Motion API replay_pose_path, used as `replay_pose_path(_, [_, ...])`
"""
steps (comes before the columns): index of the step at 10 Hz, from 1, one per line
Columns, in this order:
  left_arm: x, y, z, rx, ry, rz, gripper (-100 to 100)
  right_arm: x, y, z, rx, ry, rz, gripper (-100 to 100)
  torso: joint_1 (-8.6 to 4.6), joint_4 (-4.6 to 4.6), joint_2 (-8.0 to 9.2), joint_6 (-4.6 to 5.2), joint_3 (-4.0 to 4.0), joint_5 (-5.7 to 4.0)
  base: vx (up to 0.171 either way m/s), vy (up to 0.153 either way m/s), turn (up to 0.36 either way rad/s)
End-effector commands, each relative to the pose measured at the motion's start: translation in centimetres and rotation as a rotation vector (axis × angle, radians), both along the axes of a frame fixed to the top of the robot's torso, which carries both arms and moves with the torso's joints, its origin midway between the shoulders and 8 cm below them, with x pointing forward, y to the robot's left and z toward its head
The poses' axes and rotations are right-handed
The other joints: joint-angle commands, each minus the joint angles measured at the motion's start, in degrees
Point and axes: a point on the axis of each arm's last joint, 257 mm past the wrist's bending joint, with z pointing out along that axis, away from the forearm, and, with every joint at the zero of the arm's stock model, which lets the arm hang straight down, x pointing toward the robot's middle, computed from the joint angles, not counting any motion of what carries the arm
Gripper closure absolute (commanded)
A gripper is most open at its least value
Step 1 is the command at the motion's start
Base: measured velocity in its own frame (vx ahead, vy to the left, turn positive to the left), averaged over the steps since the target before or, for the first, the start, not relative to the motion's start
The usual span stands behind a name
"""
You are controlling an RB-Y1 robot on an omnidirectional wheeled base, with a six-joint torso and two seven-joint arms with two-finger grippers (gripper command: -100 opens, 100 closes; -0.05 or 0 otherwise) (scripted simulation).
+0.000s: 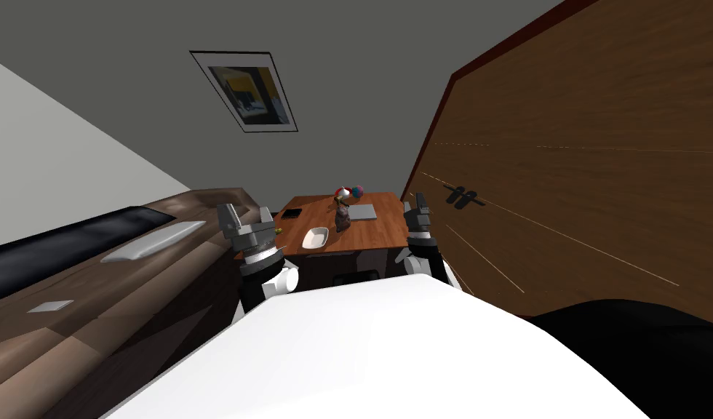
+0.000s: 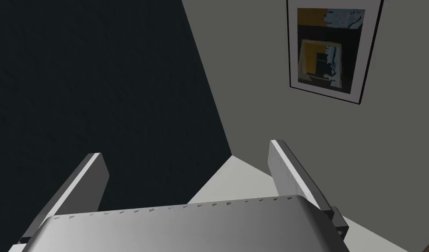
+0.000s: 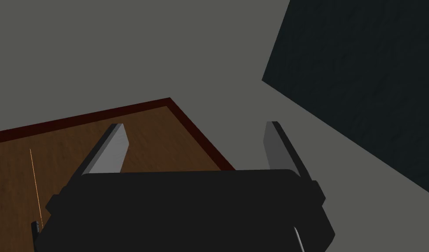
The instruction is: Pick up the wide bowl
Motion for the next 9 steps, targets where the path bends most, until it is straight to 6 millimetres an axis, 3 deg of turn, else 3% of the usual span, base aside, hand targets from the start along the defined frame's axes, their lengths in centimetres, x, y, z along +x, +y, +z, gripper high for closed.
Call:
replay_pose_path(1, [0.8, -0.2, -0.7, 0.037, 0.041, -0.013, -100, 0.0, 0.0, 0.0, 0.0, 0.0, 0.0, 0, 0.0, 0.0, 0.0, 0.0, 0.0, 0.0, 0.001, 0.012, -0.04])
replay_pose_path(9, [5.2, 1.2, -7.1, 0.119, 0.305, -0.002, -100, 0.0, 0.0, 0.0, 0.0, 0.0, 0.0, 0, 0.13, 0.01, 0.02, -0.01, 0.01, 0.03, -0.008, 0.03, -0.051])
